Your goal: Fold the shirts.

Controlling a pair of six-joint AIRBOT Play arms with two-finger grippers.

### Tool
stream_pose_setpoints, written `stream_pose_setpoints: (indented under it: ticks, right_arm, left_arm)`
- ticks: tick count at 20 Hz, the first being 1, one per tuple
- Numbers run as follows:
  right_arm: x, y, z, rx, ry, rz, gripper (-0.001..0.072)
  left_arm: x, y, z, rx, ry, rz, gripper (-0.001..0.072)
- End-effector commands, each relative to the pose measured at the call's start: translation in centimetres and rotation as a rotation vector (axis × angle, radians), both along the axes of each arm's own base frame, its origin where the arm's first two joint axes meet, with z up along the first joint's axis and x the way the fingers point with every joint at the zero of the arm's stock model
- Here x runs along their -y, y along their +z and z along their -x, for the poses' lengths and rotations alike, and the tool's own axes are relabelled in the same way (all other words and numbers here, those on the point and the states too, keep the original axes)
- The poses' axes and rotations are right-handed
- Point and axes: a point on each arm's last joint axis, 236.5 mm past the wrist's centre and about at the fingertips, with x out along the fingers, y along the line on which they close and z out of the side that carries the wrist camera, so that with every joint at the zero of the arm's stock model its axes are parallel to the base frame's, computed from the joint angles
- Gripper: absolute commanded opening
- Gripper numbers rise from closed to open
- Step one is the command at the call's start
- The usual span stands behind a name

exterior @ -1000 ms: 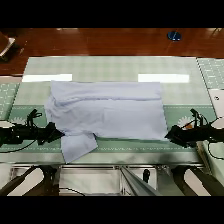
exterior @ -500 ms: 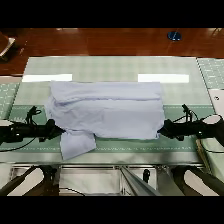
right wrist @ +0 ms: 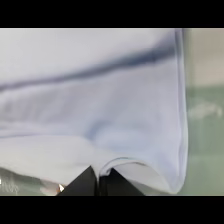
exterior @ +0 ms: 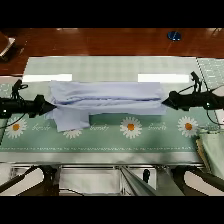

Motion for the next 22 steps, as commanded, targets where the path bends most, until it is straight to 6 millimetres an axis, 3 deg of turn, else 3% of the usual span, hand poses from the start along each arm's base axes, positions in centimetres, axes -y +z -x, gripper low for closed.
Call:
stream_pose_setpoints:
  ticks: [1, 4, 6, 10, 14, 15, 16, 17, 18, 19, 22]
  right_arm:
    - [0.1, 0.9, -4.8, 0.022, -0.014, -0.009, 0.0021]
    - [0.4, -0.1, -8.0, 0.020, -0.026, -0.010, 0.0021]
    - [1.2, -0.3, -10.0, 0.031, -0.040, -0.003, 0.0021]
    - [1.2, -1.0, -13.2, 0.044, -0.029, -0.003, 0.0021]
    - [1.4, -3.1, -14.3, 0.019, -0.052, -0.012, 0.0021]
    - [1.6, -3.5, -14.5, 0.019, -0.061, -0.008, 0.0057]
    - [1.8, -3.8, -14.8, 0.023, -0.073, -0.005, 0.0270]
    - [1.9, -3.7, -14.9, 0.028, -0.074, -0.003, 0.0416]
    - [2.4, -3.3, -14.8, 0.028, -0.075, -0.003, 0.0418]
    - [3.5, -2.6, -14.6, 0.022, -0.079, -0.006, 0.0419]
    - [8.7, -0.4, -12.4, -0.007, -0.130, 0.003, 0.0419]
  left_arm:
    - [1.0, 1.2, -5.6, 0.039, -0.021, -0.007, 0.0015]
    - [1.8, 1.6, -10.7, 0.031, -0.035, 0.015, 0.0015]
    - [1.8, 1.6, -12.9, 0.006, -0.062, 0.030, 0.0015]
    - [1.7, -0.4, -15.1, -0.056, -0.117, 0.031, 0.0015]
    - [2.2, -3.1, -16.0, -0.096, -0.123, 0.039, 0.0016]
    - [2.2, -3.8, -16.0, -0.105, -0.124, 0.040, 0.0042]
    - [2.3, -4.3, -15.9, -0.117, -0.126, 0.044, 0.0203]
    - [2.5, -4.4, -15.4, -0.134, -0.141, 0.052, 0.0517]
    - [2.0, -4.3, -14.7, -0.155, -0.160, 0.041, 0.0508]
    - [0.3, -4.4, -13.9, -0.188, -0.173, -0.012, 0.0507]
    - [-6.7, -2.3, -12.2, -0.206, -0.124, -0.179, 0.0507]
